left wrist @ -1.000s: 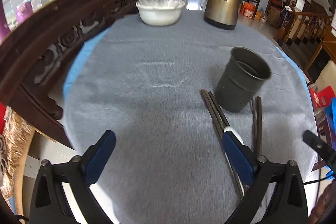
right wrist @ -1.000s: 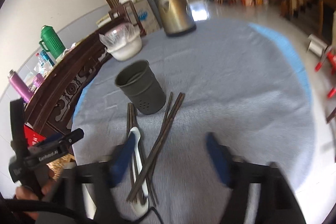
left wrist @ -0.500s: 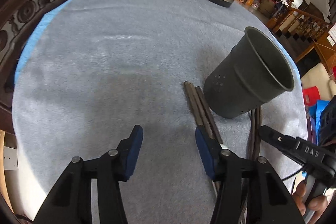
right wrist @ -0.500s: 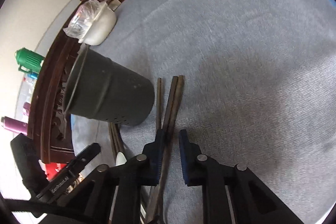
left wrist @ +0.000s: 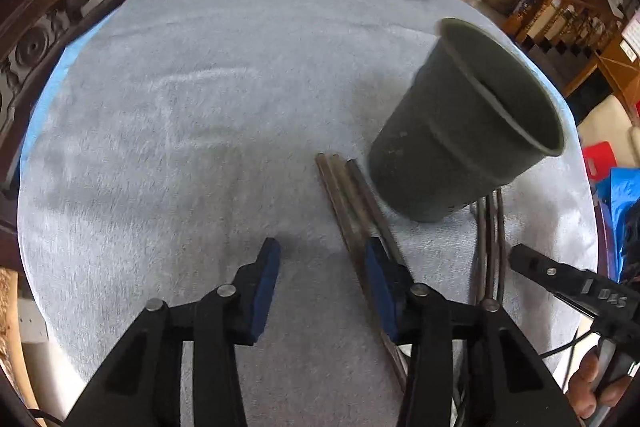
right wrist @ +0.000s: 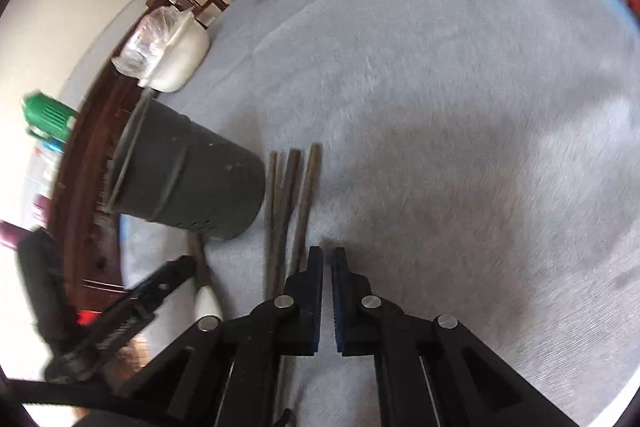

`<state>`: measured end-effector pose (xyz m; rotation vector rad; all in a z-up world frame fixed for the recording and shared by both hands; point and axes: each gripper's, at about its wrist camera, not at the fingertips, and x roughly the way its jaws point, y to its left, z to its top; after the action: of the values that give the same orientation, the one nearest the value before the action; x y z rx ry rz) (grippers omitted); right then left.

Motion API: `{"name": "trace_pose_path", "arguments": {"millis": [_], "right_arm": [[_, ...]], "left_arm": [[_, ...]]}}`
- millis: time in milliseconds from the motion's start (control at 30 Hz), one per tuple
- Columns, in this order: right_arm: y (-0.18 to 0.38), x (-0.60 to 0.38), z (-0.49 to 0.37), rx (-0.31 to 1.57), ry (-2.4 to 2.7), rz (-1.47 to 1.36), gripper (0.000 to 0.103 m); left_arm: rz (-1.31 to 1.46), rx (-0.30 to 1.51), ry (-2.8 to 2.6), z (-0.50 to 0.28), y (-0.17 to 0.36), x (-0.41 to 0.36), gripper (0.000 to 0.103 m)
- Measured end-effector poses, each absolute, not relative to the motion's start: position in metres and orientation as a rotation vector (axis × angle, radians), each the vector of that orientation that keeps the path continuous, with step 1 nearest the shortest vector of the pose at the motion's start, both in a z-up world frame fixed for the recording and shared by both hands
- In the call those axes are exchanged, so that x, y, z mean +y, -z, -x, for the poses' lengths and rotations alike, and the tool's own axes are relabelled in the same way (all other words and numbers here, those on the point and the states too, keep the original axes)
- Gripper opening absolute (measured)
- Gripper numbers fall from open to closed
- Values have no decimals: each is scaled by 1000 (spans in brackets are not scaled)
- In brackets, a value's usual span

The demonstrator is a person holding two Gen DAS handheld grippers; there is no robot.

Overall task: Organize utensils
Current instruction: 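Lower the right tool onto the chopsticks and close its fingers on one, then lift the chopstick with the right tool toward the grey cup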

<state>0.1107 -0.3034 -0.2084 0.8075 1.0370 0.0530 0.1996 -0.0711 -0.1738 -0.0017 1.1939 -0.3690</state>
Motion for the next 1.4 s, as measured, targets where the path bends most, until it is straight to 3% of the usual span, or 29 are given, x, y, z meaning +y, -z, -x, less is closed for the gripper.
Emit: {"name": "trace_pose_path", "arguments": {"millis": [133,167,200,333,467,567,800,967,1033,1233,1400], "right_arm": [[207,-309,-112,1032,-60,-880,10],[208,-310,-113,1041,-56,-889,15],[210,-311,-114,1055,-50,-901,27],[216,-310,-120,1064,-47,-942,32],[215,-299,-123,1043,-32,-889,30],[213,-289,-126,1054,-13,-816,13],[201,-292,-119,1046,80,-654,8],[208,-305,-123,1098,79,-753,11],[208,-306,-127,1089,88,-761,11],[196,-300,-121,1040,72,-669,9],[160,-298,-103,911,35,-624,7]], "left_arm": [[8,1206,388,-199,174,-64,43],[3,1208,386,-198,173,-63,43],[-2,1212,385,-198,174,-62,43],[0,1226,392,-194,175,-51,43],[38,1262,394,-198,171,-36,42],[77,1288,380,-206,171,-29,42],[79,1288,300,-233,182,-40,42],[27,1267,254,-237,184,-46,23],[51,1269,293,-237,185,-46,7],[61,1236,326,-234,180,-33,5],[90,1140,370,-231,145,-18,5]]}}
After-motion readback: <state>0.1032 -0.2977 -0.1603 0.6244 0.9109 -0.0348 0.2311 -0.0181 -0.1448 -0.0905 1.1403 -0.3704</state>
